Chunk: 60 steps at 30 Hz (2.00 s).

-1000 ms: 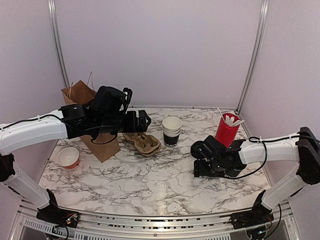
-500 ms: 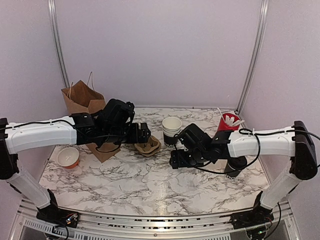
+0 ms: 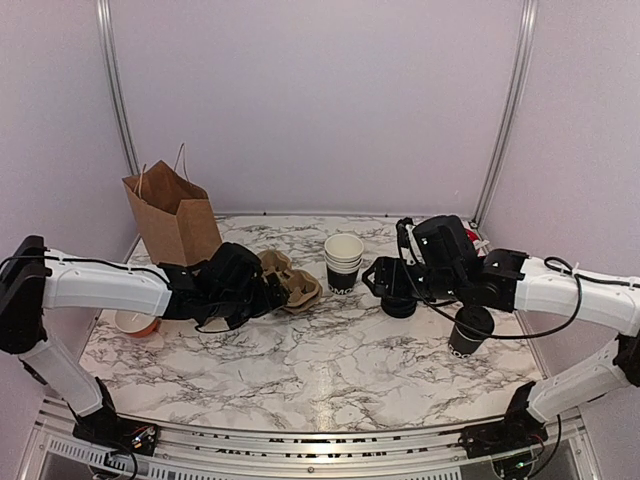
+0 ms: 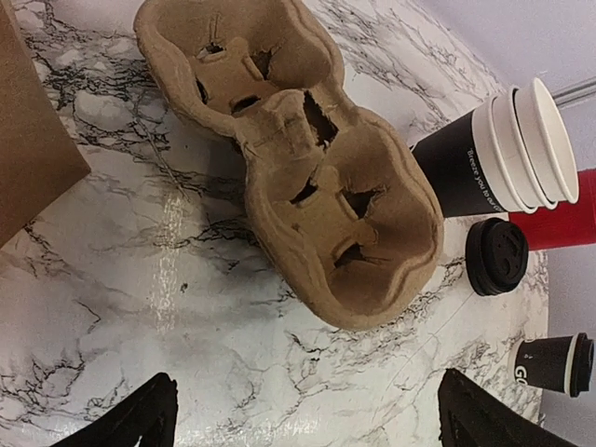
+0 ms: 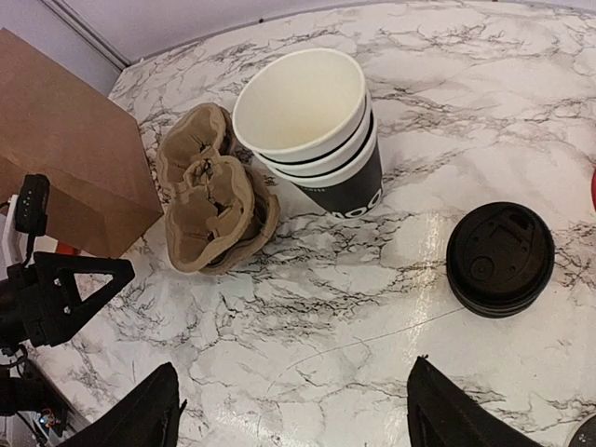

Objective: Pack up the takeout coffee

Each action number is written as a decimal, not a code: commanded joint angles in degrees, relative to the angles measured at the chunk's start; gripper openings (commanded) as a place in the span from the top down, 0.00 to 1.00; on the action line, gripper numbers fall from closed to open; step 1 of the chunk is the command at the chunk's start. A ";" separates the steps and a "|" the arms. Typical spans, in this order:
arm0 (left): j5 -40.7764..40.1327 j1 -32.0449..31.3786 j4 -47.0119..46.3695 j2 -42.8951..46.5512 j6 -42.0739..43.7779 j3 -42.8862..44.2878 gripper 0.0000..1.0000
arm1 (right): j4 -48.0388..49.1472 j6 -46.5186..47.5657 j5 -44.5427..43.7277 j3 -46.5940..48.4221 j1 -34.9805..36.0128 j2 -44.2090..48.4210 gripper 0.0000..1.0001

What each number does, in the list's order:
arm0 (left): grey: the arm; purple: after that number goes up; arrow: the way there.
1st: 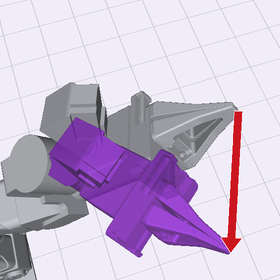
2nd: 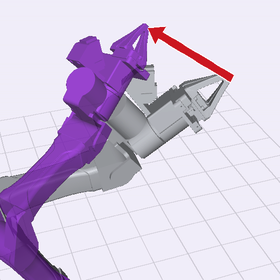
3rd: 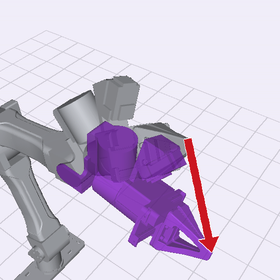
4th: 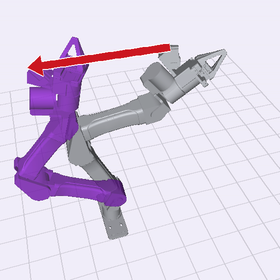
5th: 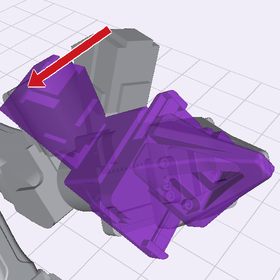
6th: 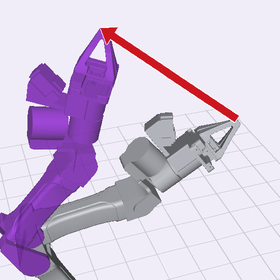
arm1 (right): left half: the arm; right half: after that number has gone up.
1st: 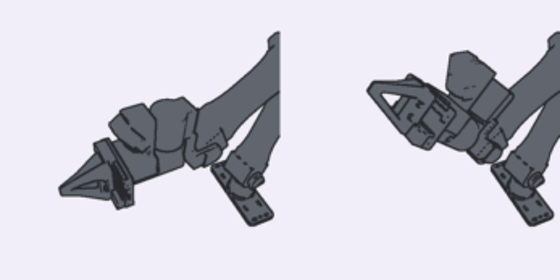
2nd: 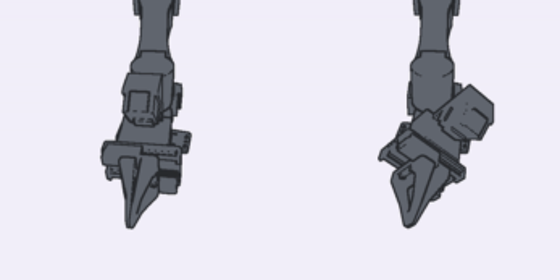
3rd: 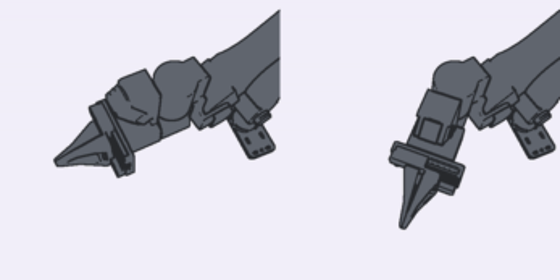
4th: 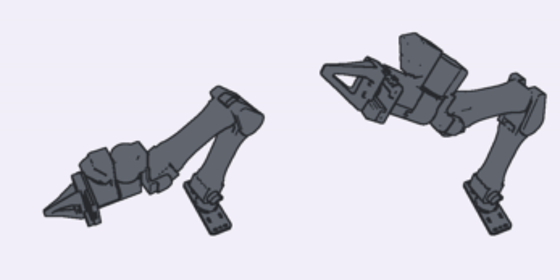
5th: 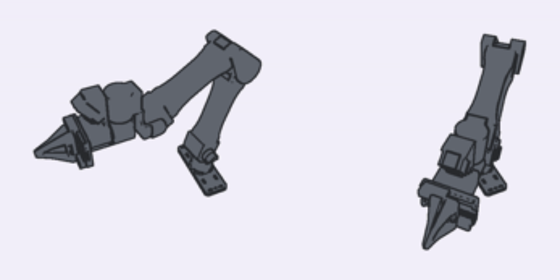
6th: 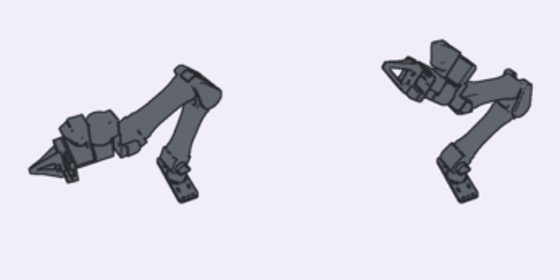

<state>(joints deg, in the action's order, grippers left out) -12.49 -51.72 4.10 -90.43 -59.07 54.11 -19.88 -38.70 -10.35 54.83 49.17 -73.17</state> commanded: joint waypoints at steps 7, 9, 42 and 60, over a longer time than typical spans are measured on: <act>4.15 3.82 -16.55 -2.12 -11.48 -3.21 0.06 | 7.90 -0.90 -4.98 -8.21 -0.63 13.41 0.20; 4.30 4.10 -17.69 -2.88 -13.31 -3.34 0.08 | 8.75 -1.22 -5.68 -9.35 -0.61 15.40 0.20; 10.29 7.72 -32.20 -11.25 -24.24 -7.19 0.74 | 10.74 -3.66 -3.20 -7.98 -0.65 12.60 0.21; 11.91 9.26 -32.40 -12.91 -24.11 -5.28 0.83 | 11.09 -3.52 -2.52 -7.98 -0.59 11.98 0.21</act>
<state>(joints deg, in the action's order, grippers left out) -1.48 -42.98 -27.03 -101.95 -83.42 47.18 -9.87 -42.00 -13.26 44.80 48.84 -60.82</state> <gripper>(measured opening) 0.180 0.786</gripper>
